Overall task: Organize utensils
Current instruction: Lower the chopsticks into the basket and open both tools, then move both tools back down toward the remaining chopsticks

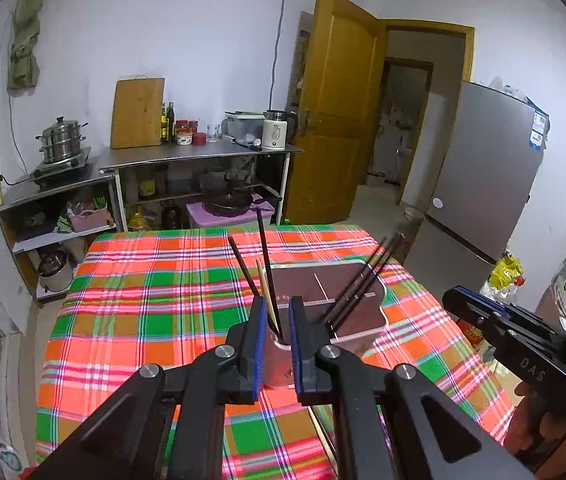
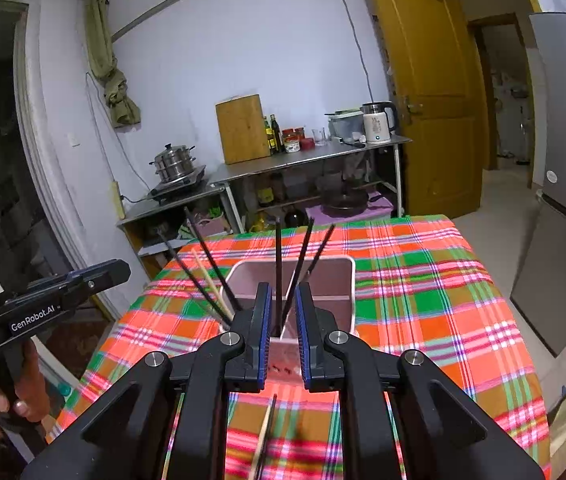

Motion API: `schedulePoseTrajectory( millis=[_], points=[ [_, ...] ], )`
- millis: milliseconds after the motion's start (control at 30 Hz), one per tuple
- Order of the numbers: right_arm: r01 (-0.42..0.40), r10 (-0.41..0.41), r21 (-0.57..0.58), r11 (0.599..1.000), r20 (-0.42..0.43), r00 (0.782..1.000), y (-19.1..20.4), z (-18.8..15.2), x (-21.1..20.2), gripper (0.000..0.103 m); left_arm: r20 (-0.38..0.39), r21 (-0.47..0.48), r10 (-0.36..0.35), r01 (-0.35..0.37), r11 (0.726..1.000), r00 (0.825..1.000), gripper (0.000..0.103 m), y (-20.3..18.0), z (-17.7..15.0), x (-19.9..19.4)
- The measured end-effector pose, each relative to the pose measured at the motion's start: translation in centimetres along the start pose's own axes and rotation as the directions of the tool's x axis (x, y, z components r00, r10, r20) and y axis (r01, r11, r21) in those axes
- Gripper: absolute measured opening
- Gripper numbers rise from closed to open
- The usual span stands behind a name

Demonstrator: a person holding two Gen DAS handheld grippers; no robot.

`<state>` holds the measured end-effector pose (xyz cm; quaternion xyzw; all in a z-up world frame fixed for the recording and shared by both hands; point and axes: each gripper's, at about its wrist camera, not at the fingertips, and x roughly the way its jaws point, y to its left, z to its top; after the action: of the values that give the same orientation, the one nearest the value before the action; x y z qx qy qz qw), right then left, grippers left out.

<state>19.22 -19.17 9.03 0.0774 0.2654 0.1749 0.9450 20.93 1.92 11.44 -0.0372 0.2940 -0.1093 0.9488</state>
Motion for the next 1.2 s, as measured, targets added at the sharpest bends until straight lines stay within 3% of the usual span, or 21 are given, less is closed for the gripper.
schedulePoseTrajectory(
  millis=[667,1200],
  points=[
    [-0.006,0.003,-0.034,0.999,-0.079,0.997,0.9,-7.6,-3.3,0.012,-0.09,-0.032,-0.023,0.02,0.999,0.996,0.01,-0.4,-9.5,-1.7],
    [-0.007,0.005,-0.012,1.0,-0.153,0.988,0.1,-10.6,-2.4,0.012,-0.206,-0.066,-0.066,0.053,0.996,0.976,0.01,-1.4,-13.4,1.4]
  ],
)
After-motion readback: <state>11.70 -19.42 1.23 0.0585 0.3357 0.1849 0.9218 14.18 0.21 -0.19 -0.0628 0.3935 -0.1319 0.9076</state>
